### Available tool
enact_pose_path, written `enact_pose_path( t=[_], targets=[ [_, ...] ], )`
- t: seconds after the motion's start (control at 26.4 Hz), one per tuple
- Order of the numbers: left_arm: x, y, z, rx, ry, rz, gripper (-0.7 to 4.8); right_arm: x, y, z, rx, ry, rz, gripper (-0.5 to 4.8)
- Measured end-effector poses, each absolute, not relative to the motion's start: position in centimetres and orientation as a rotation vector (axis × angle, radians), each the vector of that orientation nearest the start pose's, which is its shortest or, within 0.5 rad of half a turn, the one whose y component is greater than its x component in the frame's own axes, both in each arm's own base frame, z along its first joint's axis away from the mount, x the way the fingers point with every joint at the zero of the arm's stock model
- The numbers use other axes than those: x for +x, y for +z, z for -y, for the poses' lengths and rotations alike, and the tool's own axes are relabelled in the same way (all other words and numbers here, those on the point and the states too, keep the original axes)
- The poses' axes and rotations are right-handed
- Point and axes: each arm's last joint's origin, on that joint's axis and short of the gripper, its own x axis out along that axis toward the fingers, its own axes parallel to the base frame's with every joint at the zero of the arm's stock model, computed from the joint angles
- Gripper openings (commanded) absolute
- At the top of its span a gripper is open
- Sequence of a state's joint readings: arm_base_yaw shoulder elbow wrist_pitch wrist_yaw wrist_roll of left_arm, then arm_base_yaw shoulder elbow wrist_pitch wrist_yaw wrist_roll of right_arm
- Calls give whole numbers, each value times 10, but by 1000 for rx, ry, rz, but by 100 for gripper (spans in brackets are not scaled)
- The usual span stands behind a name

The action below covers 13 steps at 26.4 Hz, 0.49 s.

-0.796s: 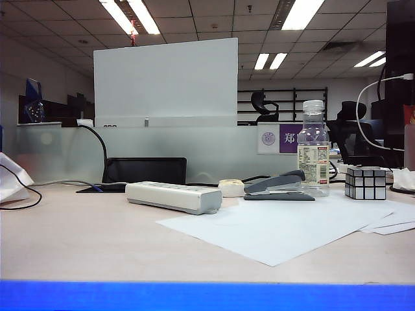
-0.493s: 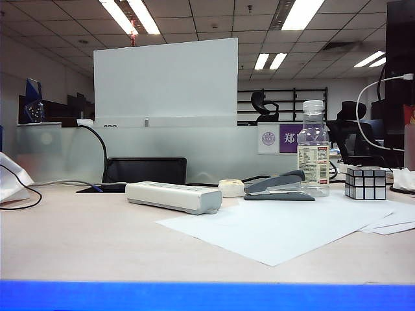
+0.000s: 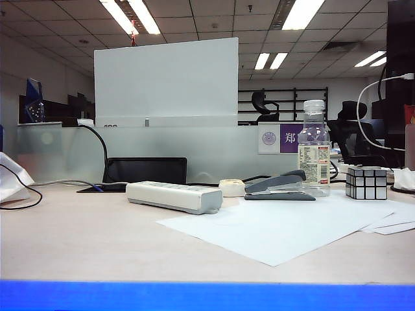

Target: Press the button on the power strip.

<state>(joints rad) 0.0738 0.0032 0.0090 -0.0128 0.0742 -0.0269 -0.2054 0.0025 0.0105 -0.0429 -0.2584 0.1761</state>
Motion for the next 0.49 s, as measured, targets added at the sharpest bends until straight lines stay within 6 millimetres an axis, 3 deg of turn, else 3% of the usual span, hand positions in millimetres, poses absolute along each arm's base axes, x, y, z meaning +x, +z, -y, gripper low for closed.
enact_pose_path(
  t=[0.11,0.34,0.49],
  targets=[
    [96,174,-3,-48,-78,51,-4,95,162,6,191,255,-69,0],
    [92,193,1,-59,-193,109,-4,93,159,2,239,421,-122,0],
    [86,211,2,-71,-222,155,-5,89,174,-1,239,502,-95,0]
  ],
)
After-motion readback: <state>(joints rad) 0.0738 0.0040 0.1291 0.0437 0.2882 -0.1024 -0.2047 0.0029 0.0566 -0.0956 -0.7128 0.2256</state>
